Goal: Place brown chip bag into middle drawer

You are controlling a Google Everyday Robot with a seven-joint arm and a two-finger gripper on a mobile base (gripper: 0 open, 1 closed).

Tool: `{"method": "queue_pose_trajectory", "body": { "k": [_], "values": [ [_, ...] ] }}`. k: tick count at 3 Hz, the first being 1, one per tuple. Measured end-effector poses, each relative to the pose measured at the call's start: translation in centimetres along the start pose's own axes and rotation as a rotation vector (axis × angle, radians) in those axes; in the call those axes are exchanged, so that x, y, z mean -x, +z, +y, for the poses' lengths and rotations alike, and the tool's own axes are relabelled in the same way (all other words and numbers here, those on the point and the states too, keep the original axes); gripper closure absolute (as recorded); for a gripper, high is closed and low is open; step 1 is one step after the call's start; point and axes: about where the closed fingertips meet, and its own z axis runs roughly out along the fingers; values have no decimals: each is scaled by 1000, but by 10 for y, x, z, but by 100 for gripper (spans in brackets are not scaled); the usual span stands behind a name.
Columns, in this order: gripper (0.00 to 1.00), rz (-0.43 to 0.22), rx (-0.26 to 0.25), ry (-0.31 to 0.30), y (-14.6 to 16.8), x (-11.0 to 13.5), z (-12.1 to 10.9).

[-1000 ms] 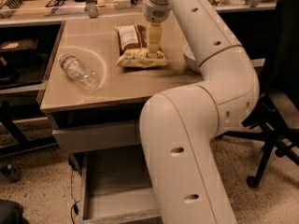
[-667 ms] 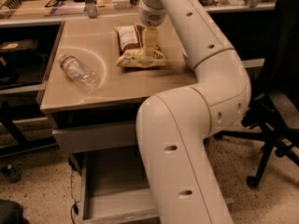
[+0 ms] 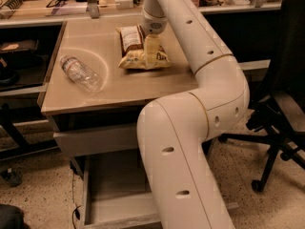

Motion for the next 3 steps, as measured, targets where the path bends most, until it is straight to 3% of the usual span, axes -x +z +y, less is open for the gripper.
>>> {"method": "queue_pose_trajectory", "body": {
  "k": [2,3],
  "values": [
    [0,6,31,21,22,-17,4],
    [14,7,33,22,24,-18,5]
  ]
}}
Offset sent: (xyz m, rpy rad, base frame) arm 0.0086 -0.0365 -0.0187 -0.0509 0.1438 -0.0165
